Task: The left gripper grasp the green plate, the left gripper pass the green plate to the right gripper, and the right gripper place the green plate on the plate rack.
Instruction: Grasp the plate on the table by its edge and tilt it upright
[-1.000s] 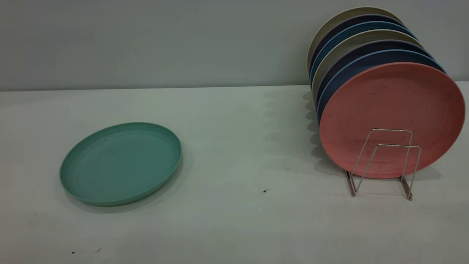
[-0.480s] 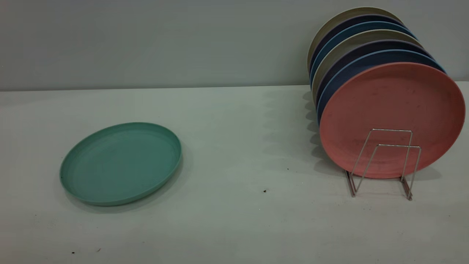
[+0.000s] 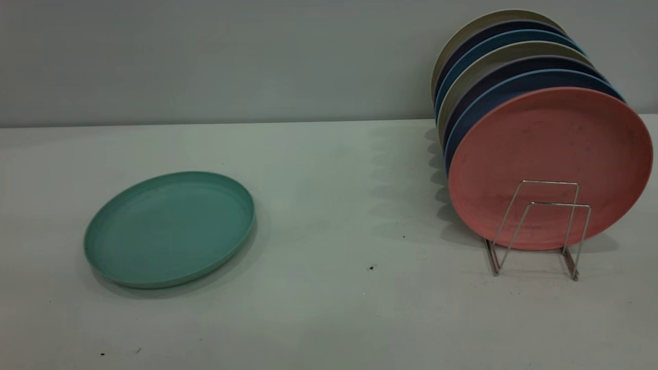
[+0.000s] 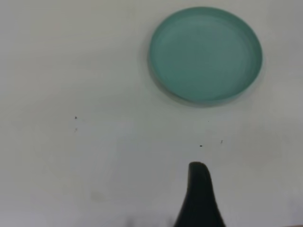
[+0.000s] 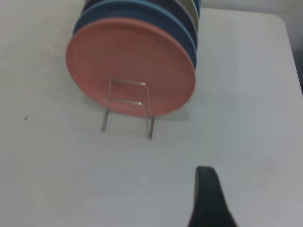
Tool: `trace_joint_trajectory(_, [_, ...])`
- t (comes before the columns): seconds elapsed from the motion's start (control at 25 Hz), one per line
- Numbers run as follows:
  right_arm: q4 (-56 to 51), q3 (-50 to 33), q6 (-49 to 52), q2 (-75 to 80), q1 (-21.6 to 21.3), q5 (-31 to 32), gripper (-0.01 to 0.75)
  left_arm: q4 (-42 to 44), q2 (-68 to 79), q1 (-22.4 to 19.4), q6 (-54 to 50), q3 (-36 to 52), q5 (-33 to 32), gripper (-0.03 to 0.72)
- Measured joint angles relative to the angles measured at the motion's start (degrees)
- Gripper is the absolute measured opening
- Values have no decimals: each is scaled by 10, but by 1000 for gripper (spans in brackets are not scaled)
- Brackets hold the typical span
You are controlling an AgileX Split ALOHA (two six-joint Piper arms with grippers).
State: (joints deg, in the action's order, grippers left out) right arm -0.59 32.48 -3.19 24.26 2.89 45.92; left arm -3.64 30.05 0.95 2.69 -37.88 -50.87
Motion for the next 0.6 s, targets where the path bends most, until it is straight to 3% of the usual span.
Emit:
trace_joint_trajectory(0.24, [-52,77,-62,164,0,-55,506,0,168,0,6,-84,40,589])
trace_joint_trajectory(0.4, [-167,109,-171,260,8,-94,506,0,257,0,6,-105,95,589])
trace_joint_trajectory(0.6, [-322,133,-316,380,83,-171,506,-1,366,0,-18,-128,120,589])
